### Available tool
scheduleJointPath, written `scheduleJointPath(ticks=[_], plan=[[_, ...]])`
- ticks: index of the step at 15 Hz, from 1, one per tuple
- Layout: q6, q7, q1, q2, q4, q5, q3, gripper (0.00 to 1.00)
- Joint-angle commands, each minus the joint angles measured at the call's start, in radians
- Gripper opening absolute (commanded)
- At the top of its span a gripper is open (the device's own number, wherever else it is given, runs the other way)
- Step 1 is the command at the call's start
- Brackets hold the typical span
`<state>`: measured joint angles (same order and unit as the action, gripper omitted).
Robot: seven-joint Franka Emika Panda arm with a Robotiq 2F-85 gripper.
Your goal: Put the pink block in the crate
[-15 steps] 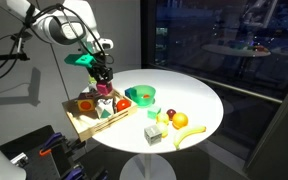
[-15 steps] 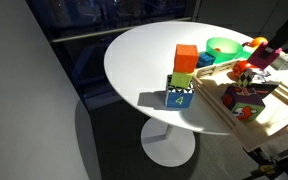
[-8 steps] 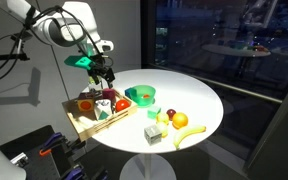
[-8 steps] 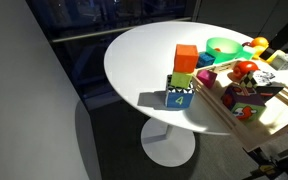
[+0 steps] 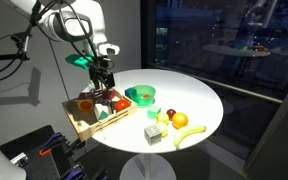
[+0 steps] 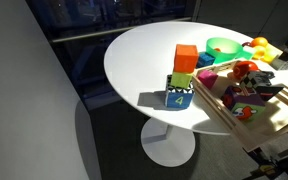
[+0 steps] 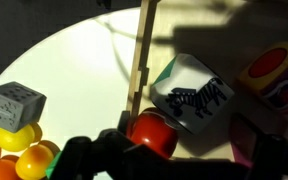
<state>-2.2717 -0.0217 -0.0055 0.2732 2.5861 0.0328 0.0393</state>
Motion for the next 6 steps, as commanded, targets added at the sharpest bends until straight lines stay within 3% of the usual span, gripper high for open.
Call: scheduleJointPath(ticks=[1,6], plan=[[0.109,0.034,-0.014,0.010,-0.043,0.028,-0.011,1.00],[0.097,0.006,-0.008,0.000,-0.038,0.005,-0.023,1.00]])
